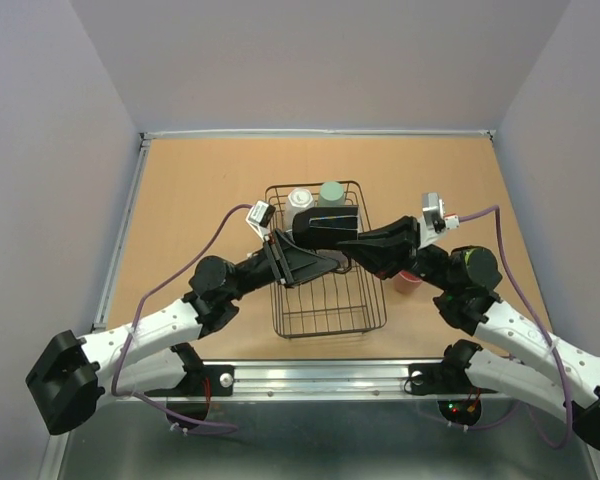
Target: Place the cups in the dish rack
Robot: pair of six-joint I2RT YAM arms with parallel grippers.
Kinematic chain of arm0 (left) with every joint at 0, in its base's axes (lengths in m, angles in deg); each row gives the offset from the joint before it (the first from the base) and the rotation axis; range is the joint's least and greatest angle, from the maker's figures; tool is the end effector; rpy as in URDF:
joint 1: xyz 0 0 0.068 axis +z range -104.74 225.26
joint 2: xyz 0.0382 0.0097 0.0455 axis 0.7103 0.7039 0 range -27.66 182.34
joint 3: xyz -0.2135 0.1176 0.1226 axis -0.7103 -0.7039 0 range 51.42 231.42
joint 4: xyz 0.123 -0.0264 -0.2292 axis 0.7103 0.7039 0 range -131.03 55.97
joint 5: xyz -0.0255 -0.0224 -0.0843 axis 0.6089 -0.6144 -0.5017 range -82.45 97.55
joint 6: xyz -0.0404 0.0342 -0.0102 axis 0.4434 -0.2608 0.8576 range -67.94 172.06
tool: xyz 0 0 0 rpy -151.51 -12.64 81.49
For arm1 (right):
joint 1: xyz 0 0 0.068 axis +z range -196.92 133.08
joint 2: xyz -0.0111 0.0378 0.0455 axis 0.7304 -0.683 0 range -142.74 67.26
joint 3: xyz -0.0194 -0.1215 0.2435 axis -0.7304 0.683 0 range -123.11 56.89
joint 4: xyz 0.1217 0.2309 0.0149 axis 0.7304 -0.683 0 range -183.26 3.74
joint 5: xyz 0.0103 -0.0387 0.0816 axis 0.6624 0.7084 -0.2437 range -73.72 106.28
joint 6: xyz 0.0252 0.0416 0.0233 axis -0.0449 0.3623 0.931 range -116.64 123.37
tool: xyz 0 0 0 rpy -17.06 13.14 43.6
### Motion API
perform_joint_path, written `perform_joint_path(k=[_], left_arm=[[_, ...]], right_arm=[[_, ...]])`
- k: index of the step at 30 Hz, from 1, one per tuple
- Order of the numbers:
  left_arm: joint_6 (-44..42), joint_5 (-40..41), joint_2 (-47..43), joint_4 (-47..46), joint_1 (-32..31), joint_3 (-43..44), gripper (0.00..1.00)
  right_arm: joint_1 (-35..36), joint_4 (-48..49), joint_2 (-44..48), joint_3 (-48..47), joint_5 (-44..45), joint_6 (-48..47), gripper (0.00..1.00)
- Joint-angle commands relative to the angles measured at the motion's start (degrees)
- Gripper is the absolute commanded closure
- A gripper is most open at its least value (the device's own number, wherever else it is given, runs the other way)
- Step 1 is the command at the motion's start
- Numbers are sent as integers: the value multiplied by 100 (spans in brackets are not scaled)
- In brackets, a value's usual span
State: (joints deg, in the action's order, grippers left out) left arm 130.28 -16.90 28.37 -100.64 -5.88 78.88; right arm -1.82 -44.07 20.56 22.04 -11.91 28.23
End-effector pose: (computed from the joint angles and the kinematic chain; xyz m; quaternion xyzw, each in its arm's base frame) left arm 0.1188 -0.1708 0.3229 0.0666 0.5108 -0.8136 0.2697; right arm 0.1166 0.1408 0.3673 -0.2927 0.4378 0.5816 0.6200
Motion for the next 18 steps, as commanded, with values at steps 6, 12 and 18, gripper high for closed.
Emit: perform_joint_path(k=[6, 12, 18], left_arm=[[-34, 124, -330, -499, -2, 251, 84], [-105, 203, -330, -393, -2, 251, 67], [-298, 432, -286, -51, -2, 268, 75]], right_arm=[[25, 78, 117, -180, -90, -43, 100], [34, 227, 73, -66, -152, 80, 99], [25, 342, 134, 66, -170, 177, 100]])
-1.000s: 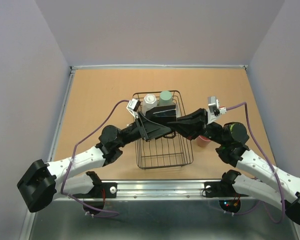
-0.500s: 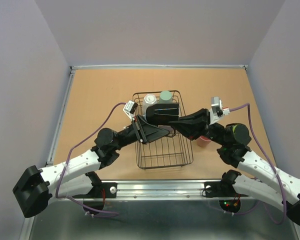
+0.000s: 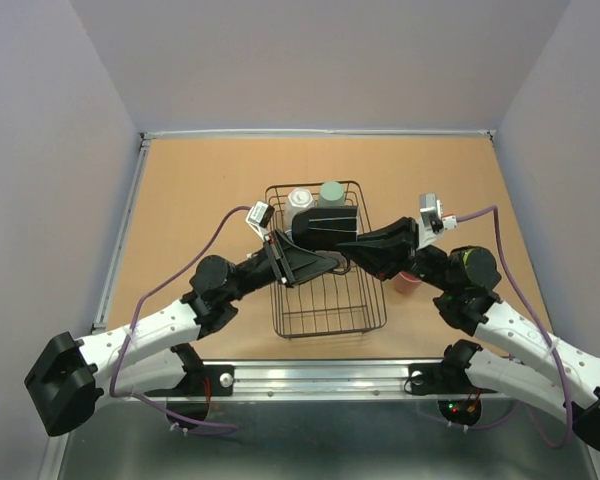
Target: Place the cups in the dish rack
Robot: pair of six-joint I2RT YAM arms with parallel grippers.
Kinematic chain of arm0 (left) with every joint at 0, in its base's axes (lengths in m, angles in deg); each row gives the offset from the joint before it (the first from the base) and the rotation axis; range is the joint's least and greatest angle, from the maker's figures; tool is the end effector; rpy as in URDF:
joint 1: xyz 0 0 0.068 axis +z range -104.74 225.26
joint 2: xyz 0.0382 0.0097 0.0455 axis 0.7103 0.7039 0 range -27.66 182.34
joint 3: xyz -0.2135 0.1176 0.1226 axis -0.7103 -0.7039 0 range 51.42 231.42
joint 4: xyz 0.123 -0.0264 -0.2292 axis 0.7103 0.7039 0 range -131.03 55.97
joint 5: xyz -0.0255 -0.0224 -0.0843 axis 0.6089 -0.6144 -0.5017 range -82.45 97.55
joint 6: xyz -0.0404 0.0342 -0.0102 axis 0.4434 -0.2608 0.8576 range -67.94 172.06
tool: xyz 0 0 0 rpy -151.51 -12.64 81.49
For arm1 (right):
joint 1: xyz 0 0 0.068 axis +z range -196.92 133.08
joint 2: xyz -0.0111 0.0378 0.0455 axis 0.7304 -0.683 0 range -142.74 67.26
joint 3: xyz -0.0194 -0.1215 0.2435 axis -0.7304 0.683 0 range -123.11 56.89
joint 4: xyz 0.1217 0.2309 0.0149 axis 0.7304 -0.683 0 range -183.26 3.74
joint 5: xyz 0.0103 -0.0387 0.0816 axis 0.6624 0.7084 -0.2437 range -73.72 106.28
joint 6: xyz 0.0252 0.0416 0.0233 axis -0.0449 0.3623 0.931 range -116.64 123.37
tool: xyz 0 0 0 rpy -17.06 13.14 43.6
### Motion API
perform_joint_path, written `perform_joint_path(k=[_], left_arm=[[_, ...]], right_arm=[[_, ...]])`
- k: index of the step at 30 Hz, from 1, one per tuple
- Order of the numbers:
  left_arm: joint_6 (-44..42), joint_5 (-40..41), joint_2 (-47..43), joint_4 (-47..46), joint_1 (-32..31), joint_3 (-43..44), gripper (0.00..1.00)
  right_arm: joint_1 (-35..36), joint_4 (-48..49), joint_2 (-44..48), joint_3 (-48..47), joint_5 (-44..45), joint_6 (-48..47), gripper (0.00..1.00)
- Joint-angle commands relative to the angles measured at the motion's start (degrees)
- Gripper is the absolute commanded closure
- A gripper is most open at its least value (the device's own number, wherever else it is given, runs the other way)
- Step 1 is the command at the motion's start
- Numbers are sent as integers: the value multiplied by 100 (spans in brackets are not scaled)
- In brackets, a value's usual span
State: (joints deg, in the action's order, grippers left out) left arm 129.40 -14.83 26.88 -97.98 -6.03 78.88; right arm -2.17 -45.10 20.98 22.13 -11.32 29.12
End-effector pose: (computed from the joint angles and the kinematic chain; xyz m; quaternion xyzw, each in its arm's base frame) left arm 0.1177 -0.1684 0.3237 0.0528 0.5167 -0.8072 0.2804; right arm 0.1172 0.1394 0.3664 -0.2839 0.4474 0.5825 0.6164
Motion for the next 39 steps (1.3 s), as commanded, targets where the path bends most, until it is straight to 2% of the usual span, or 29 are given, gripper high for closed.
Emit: perform_joint_path(k=[1, 7, 8, 12, 14, 16, 17, 20, 23, 27, 30, 33, 37, 39], left_arm=[[-254, 329, -146, -212, 13, 268, 80], [-386, 593, -58, -79, 13, 303, 94], [-430, 576, -14, -88, 13, 321, 100], [-631, 550, 30, -71, 13, 391, 100], [-772, 681, -49, 218, 13, 391, 100], [-1123, 847, -259, 700, 13, 453, 100], [-1229, 1092, -347, 1216, 13, 531, 100], [-1510, 1471, -664, 1834, 13, 541, 100], [-1660, 1648, -892, 1994, 13, 453, 100], [-1801, 1789, -963, 2170, 13, 382, 100], [-2098, 1903, -1068, 2652, 13, 470, 100], [-2468, 2087, -1314, 3460, 13, 646, 100], [-3617, 2184, -1552, 5136, 13, 1181, 100], [-3988, 2184, -1640, 5648, 13, 1322, 100]], right_arm=[[60, 453, 110, 127, -229, 105, 100], [69, 796, 137, 417, -255, 368, 99], [77, 892, 137, 505, -255, 429, 100], [78, 990, 198, 655, -177, 527, 100], [78, 972, 260, 690, -89, 501, 99], [78, 727, 347, 638, 113, 387, 89], [86, 630, 426, 611, 175, 334, 74], [78, 384, 488, 567, 333, 210, 48], [78, 322, 454, 558, 378, 193, 36], [78, 313, 400, 576, 421, 210, 29], [78, 182, 488, 637, 649, 167, 27], [78, -439, 751, 585, 1008, -43, 25], [78, -1197, 1374, 690, 1466, -220, 25], [78, -1505, 1604, 778, 1590, -264, 25]])
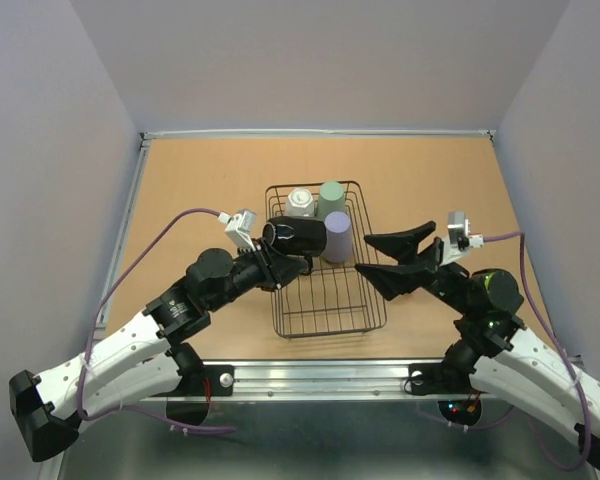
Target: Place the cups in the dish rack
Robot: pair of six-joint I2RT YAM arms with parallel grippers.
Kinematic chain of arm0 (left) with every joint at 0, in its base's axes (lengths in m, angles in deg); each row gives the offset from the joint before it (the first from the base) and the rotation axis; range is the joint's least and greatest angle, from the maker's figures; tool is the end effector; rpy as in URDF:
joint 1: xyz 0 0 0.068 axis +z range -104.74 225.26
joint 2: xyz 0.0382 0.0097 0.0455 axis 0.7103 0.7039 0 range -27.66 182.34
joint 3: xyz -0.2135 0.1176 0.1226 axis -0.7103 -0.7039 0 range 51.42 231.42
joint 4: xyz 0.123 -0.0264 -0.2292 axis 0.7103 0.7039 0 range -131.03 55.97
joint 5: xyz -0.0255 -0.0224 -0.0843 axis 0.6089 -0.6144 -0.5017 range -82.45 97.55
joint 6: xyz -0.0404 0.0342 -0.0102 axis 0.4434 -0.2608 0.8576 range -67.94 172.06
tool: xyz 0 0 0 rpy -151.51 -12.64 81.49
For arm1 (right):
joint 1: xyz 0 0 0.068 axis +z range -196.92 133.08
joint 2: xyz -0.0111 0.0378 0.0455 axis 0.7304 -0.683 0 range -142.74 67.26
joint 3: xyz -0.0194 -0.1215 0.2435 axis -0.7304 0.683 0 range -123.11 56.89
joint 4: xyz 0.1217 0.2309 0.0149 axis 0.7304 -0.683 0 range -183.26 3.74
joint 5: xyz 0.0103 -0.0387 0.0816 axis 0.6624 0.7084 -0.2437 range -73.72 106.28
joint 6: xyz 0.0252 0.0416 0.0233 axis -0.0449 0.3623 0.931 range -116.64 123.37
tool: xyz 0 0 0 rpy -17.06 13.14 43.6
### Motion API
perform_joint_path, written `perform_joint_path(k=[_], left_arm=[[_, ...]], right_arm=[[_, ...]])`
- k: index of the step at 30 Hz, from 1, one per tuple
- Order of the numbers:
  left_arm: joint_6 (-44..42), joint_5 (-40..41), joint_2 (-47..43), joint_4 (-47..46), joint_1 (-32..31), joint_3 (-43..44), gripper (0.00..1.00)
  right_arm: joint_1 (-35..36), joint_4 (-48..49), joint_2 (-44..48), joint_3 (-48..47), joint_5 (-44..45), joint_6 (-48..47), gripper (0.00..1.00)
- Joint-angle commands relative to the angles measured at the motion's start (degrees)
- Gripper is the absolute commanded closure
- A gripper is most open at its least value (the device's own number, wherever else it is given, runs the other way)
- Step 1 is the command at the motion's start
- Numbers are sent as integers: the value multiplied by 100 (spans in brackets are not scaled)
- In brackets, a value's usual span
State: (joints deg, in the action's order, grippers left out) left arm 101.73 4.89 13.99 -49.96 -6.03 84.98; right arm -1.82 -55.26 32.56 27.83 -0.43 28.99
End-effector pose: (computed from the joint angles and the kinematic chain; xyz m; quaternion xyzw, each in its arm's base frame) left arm 0.1133 -0.1440 0.3156 0.0264 0.7014 -0.5596 0.4406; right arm 0.0989 0.1137 0.3457 -0.2105 0.5005 0.5472 0.6369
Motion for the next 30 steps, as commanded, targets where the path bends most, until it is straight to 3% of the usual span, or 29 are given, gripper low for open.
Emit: perform_joint_path(k=[1, 7, 19, 30], left_arm=[[-1414, 213, -368, 1110, 13, 792, 100], [-2365, 108, -342, 2324, 13, 995, 100], [-2225, 784, 352, 2756, -30, 889, 100], [-1856, 1259, 915, 2695, -645, 845, 100]], right_arm=[[51, -577, 551, 242, 659, -242, 25], [43, -1026, 1184, 576, 1047, -146, 24], [51, -1422, 1545, 770, 1213, -76, 24], [43, -1746, 1782, 797, 1372, -181, 24]])
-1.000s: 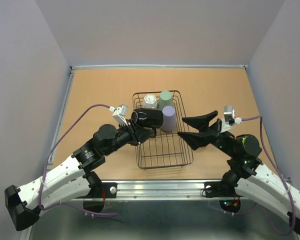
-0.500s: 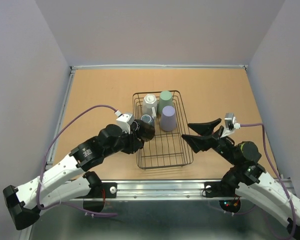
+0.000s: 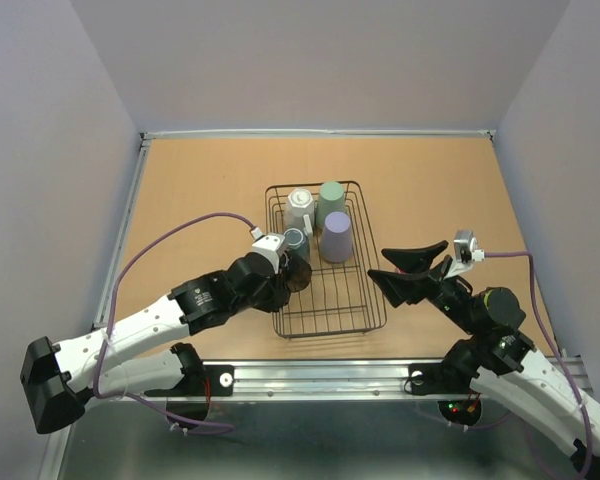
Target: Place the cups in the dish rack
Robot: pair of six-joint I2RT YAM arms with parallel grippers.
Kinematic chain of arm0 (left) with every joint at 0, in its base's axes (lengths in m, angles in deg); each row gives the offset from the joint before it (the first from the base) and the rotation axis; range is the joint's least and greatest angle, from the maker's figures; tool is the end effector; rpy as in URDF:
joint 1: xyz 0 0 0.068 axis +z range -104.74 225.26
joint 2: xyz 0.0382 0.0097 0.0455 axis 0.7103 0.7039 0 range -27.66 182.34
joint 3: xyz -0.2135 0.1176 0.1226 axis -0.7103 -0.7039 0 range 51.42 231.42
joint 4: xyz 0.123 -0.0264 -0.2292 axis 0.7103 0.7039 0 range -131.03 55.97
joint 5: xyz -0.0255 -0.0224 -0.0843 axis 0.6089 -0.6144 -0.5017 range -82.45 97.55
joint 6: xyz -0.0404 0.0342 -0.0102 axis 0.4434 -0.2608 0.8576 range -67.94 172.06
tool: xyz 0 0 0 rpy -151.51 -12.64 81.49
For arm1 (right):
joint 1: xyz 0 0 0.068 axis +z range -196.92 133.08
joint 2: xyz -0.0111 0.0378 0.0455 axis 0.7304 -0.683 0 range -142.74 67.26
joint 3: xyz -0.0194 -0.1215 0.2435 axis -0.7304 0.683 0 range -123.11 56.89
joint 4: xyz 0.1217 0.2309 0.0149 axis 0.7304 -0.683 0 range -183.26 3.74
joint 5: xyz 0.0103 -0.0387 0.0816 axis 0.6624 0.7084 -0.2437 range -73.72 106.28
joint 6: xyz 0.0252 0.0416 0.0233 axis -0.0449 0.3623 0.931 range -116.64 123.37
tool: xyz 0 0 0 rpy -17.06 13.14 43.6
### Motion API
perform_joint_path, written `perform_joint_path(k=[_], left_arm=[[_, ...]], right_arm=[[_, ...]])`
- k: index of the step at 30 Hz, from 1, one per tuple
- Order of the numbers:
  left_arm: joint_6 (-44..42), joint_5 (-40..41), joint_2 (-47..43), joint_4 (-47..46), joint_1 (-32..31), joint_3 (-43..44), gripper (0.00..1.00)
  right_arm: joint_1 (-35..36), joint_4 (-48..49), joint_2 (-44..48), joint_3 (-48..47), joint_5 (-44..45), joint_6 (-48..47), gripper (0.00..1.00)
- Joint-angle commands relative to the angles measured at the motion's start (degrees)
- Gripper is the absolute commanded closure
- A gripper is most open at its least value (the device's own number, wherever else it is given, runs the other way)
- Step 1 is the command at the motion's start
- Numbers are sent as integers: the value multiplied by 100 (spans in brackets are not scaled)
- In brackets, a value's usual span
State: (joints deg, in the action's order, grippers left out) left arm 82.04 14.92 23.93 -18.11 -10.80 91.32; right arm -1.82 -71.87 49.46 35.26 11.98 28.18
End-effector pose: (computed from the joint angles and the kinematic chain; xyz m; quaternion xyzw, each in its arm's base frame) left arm 0.1144 -0.1617 0.2675 0.1703 0.8676 -0.2748 0.3779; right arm 0.0780 0.0820 0.3047 -0.1331 0.5713 0.4819 0.6509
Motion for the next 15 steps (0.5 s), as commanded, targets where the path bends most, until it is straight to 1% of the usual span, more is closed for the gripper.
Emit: perform_joint_path(k=[1, 5, 9, 12, 15], left_arm=[[131, 264, -79, -473, -213, 229, 100], [201, 273, -150, -271, -371, 448, 100], [342, 352, 17, 89, -503, 633, 100], [623, 624, 263, 353, -809, 694, 100], [991, 897, 377, 485, -968, 668, 100]], right_arm=[[51, -103, 110, 53, 148, -117, 25], [43, -191, 154, 62, 210, -144, 24], [43, -226, 172, 62, 218, -153, 24], [43, -244, 207, 71, 245, -144, 24], [43, -288, 259, 80, 245, -144, 24]])
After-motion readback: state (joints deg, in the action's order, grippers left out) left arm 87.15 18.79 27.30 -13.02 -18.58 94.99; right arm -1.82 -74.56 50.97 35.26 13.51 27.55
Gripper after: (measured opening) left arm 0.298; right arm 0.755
